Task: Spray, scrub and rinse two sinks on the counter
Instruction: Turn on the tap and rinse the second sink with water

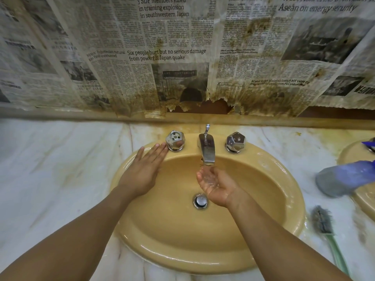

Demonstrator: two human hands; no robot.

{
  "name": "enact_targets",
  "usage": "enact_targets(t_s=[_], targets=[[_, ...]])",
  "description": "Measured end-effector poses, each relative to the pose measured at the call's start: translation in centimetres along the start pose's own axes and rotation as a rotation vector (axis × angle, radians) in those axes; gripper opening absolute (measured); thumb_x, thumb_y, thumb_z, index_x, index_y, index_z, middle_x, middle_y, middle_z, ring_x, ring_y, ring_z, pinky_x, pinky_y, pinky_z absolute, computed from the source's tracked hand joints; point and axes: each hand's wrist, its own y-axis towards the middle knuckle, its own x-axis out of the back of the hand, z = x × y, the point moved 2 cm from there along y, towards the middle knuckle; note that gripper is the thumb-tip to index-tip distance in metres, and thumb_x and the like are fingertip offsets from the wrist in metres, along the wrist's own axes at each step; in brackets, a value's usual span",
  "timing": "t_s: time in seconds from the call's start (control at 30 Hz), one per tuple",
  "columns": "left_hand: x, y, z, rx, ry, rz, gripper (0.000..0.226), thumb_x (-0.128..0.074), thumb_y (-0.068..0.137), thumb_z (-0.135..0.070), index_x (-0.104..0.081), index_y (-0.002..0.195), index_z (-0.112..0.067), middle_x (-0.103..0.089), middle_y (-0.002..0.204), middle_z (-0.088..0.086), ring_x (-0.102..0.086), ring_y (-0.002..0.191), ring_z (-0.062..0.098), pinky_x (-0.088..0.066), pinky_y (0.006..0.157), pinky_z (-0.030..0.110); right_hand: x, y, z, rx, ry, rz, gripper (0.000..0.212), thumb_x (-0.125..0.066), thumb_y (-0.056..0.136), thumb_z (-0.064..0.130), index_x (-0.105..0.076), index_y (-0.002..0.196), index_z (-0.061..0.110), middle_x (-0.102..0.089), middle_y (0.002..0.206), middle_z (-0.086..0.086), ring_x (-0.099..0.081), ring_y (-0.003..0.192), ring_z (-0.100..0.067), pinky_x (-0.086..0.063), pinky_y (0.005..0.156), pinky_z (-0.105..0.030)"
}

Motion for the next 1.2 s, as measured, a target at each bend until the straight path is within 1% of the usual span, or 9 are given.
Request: enact_targets(t_s=[0.23, 0.37, 0.47, 0.63, 0.8, 0.9, 1.03, 1.13, 1.2], targets=[[0.0, 0.0, -0.4, 0.011, 0.017, 0.017, 0.078, -0.041, 0.102, -0.011, 0.003, 0.165, -0.023, 0.01, 0.17, -0.012, 0.012, 0.156, 0.008, 0.002, 0.129, 0.044, -2.4, -2.4, -1.7, -0.033, -0.131, 0.066, 0.028, -0.047, 0.107, 0.009, -0.061, 0.116, -0.013, -0.069, 0.102, -0.024, -0.068, 0.089, -0.035, -0.064, 0.063, -0.042], [0.2, 0.3, -0.5, 0.051, -0.068, 0.016, 0.085, -0.043, 0.092, -0.003, -0.004, 0.165, -0.022, 0.002, 0.172, -0.01, 0.009, 0.157, 0.007, 0.001, 0.129, 0.045, -7.8, -4.3, -1.7, 0.003, -0.141, 0.189, 0.025, -0.039, 0.107, 0.002, -0.055, 0.116, -0.016, -0.065, 0.109, -0.029, -0.064, 0.102, -0.042, -0.056, 0.095, -0.05], [0.4, 0.7, -0.8, 0.105, -0.117, 0.014, 0.083, -0.044, 0.09, -0.003, -0.011, 0.165, -0.02, -0.005, 0.172, -0.006, 0.007, 0.157, 0.008, 0.002, 0.129, 0.045, -11.6, -4.3, -0.3, 0.12, -0.293, 0.215, 0.03, -0.035, 0.106, -0.001, -0.051, 0.126, -0.015, -0.063, 0.118, -0.031, -0.065, 0.109, -0.042, -0.058, 0.093, -0.046], [0.7, 1.3, -0.9, 0.078, -0.031, 0.066, 0.083, -0.049, 0.096, -0.014, -0.002, 0.165, -0.017, 0.005, 0.173, -0.001, 0.012, 0.158, 0.014, 0.008, 0.128, 0.045, -14.2, -3.2, 0.4, 0.159, -0.64, 0.177, 0.033, -0.036, 0.108, 0.001, -0.053, 0.13, -0.016, -0.056, 0.135, -0.031, -0.055, 0.13, -0.04, -0.044, 0.113, -0.044], [0.6, 1.9, 0.8, 0.008, 0.027, 0.065, 0.086, -0.052, 0.102, -0.042, 0.004, 0.164, -0.02, 0.012, 0.17, -0.006, 0.008, 0.158, 0.012, 0.004, 0.128, 0.04, -11.2, -3.8, 0.7, 0.263, -0.676, 0.139, 0.028, -0.043, 0.106, 0.006, -0.063, 0.115, -0.012, -0.069, 0.116, -0.028, -0.068, 0.111, -0.037, -0.053, 0.104, -0.045], [-0.1, 1.8, 0.7, 0.009, 0.02, 0.021, 0.084, -0.051, 0.104, -0.043, 0.003, 0.164, -0.019, 0.009, 0.171, -0.003, 0.007, 0.158, 0.014, 0.006, 0.127, 0.036, -7.3, -5.4, -0.7, 0.276, -0.632, 0.141, 0.028, -0.047, 0.105, 0.01, -0.068, 0.107, -0.008, -0.073, 0.104, -0.024, -0.072, 0.094, -0.029, -0.059, 0.092, -0.041], [-0.5, 0.5, 0.4, -0.022, -0.129, -0.055, 0.066, -0.046, 0.109, -0.019, -0.01, 0.164, -0.017, 0.0, 0.17, -0.004, 0.004, 0.156, 0.011, 0.002, 0.128, 0.03, -2.3, -4.6, -2.1, 0.166, -0.381, -0.017, 0.028, -0.048, 0.103, 0.012, -0.067, 0.099, -0.008, -0.072, 0.095, -0.023, -0.07, 0.084, -0.031, -0.058, 0.071, -0.037], [-0.7, -1.5, 0.6, -0.041, -0.274, -0.169, 0.062, -0.05, 0.099, 0.009, -0.04, 0.156, -0.013, -0.03, 0.165, -0.002, -0.021, 0.154, 0.011, -0.017, 0.127, 0.032, -0.6, -2.4, -1.5, 0.046, -0.034, -0.053, 0.034, -0.043, 0.106, 0.014, -0.061, 0.12, -0.011, -0.067, 0.108, -0.024, -0.066, 0.095, -0.033, -0.056, 0.075, -0.038], [-0.6, -2.4, 0.8, 0.01, -0.371, -0.248, 0.057, -0.056, 0.094, 0.012, -0.056, 0.146, -0.013, -0.049, 0.156, -0.001, -0.039, 0.147, 0.013, -0.027, 0.122, 0.028, -0.8, -1.5, -0.8, 0.039, 0.056, -0.038, 0.038, -0.043, 0.109, 0.018, -0.055, 0.132, -0.009, -0.067, 0.103, -0.022, -0.066, 0.095, -0.032, -0.056, 0.074, -0.039]])
